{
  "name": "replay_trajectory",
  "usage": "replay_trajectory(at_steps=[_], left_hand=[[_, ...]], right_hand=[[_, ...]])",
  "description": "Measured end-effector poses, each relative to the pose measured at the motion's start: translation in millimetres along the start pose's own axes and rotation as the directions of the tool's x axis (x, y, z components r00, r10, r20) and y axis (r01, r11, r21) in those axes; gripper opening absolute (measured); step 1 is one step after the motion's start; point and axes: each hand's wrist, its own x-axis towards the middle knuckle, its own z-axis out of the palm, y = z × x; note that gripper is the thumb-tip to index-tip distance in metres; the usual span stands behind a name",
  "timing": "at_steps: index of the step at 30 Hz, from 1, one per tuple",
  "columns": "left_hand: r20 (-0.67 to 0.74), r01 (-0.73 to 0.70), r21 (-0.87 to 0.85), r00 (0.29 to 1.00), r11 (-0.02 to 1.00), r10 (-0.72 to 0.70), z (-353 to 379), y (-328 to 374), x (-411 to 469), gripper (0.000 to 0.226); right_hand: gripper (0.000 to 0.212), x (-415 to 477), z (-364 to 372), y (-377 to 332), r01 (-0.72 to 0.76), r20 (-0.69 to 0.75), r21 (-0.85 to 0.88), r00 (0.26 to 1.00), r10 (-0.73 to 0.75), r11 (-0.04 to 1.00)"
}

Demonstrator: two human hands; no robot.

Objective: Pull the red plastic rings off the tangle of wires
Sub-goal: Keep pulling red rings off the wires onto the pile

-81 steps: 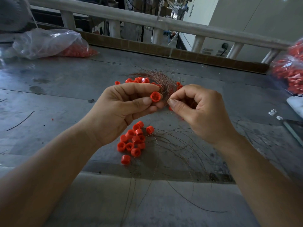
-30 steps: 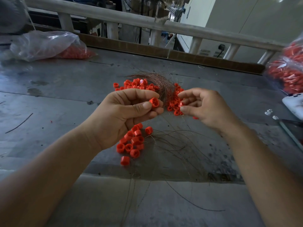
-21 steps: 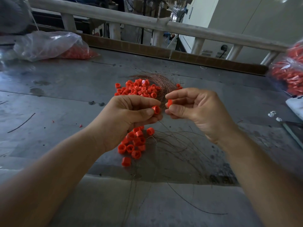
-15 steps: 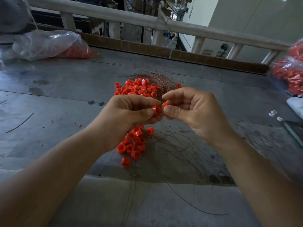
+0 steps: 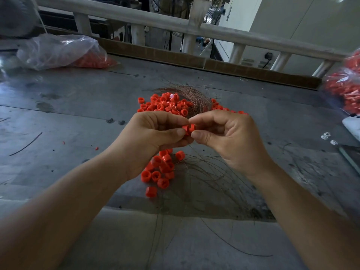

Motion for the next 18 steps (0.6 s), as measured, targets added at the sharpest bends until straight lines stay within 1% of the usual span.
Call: replay_trajectory(at_steps=[3, 7, 11, 18], left_hand=[[-0.007, 0.001, 0.008, 1.0, 1.0, -0.001, 0.3, -0.3, 0.3, 0.02], [-0.004, -0.006, 0.048, 1.0, 0.999, 0.006, 0.9, -0.5, -0.4, 0.023], [-0.015, -0.012, 0.092, 1.0, 0.996, 0.014, 1.7, -1.0, -1.1, 0.021], [0.012, 0.012, 0.123, 1.0, 0.992, -0.014, 0.5, -0.4, -2.1, 0.02]], right_hand=[[0.03, -0.1, 0.9, 0.3, 0.03, -0.011, -0.056, 0.999, -0.031, 0.998], [0.027, -1.3, 1.7, 0.9, 0.007, -0.007, -0.042, 1.0, -0.007, 0.999], [0.026, -2.6, 2.7, 1.3, 0.029, -0.028, -0.109, 0.999, -0.033, 0.994], [0.021, -2.0, 2.5, 2.4, 0.021, -0.022, -0.098, 0.999, -0.023, 0.995]])
